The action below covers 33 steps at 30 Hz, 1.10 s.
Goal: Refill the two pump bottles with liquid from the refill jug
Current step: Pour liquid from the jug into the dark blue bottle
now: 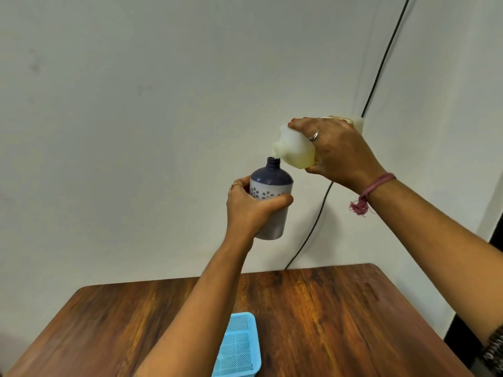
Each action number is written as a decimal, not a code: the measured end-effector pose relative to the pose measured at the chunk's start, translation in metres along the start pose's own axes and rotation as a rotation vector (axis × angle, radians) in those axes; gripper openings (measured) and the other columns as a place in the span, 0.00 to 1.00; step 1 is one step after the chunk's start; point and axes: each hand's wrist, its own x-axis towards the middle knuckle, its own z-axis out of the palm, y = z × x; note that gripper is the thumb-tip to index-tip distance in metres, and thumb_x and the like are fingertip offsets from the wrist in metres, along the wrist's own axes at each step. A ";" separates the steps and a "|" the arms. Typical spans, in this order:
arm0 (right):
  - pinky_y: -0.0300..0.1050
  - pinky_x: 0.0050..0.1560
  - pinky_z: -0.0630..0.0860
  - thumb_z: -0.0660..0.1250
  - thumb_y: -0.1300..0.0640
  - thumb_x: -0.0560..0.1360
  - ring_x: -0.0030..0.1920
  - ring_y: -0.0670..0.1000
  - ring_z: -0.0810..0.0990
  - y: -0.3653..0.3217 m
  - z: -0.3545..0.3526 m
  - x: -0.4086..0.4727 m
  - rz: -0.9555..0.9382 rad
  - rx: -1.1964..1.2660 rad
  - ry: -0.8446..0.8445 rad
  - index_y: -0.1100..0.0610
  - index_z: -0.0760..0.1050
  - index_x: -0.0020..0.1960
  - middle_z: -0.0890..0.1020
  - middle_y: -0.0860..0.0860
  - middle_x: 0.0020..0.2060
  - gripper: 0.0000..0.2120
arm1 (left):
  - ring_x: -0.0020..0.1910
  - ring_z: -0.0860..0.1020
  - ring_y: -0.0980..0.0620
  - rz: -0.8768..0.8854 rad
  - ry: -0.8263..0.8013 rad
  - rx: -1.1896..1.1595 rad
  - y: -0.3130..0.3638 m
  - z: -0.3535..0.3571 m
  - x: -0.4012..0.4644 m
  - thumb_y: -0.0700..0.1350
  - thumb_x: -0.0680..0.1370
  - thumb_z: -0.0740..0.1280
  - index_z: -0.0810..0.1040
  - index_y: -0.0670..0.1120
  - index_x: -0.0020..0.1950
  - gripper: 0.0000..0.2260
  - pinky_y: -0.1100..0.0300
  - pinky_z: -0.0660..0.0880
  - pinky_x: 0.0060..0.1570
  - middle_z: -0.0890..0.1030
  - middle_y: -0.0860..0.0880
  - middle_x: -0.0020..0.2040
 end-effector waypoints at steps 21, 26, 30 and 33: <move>0.56 0.57 0.73 0.80 0.61 0.58 0.55 0.61 0.80 0.003 0.002 -0.001 -0.011 -0.006 0.003 0.60 0.72 0.65 0.80 0.58 0.59 0.37 | 0.44 0.77 0.57 0.000 0.008 -0.005 -0.001 0.000 0.000 0.46 0.62 0.80 0.68 0.49 0.60 0.32 0.68 0.72 0.36 0.76 0.54 0.48; 0.55 0.57 0.73 0.80 0.61 0.58 0.56 0.60 0.80 0.004 0.002 -0.001 -0.018 -0.004 0.000 0.60 0.72 0.65 0.79 0.57 0.59 0.37 | 0.42 0.76 0.58 0.002 0.008 -0.004 -0.002 0.001 0.000 0.45 0.63 0.80 0.68 0.50 0.58 0.30 0.69 0.71 0.35 0.75 0.57 0.46; 0.55 0.56 0.73 0.80 0.62 0.57 0.55 0.60 0.80 0.003 0.002 -0.002 -0.023 -0.010 0.008 0.60 0.72 0.65 0.80 0.57 0.59 0.38 | 0.42 0.76 0.59 0.005 0.005 -0.004 -0.002 0.001 -0.001 0.45 0.63 0.80 0.67 0.51 0.57 0.30 0.69 0.71 0.35 0.75 0.58 0.46; 0.54 0.56 0.74 0.80 0.61 0.57 0.55 0.59 0.80 0.003 0.001 -0.002 -0.024 -0.016 0.009 0.59 0.72 0.65 0.80 0.57 0.59 0.38 | 0.42 0.76 0.59 0.005 0.002 -0.007 -0.002 0.002 -0.001 0.45 0.63 0.80 0.67 0.51 0.57 0.29 0.70 0.70 0.35 0.74 0.58 0.45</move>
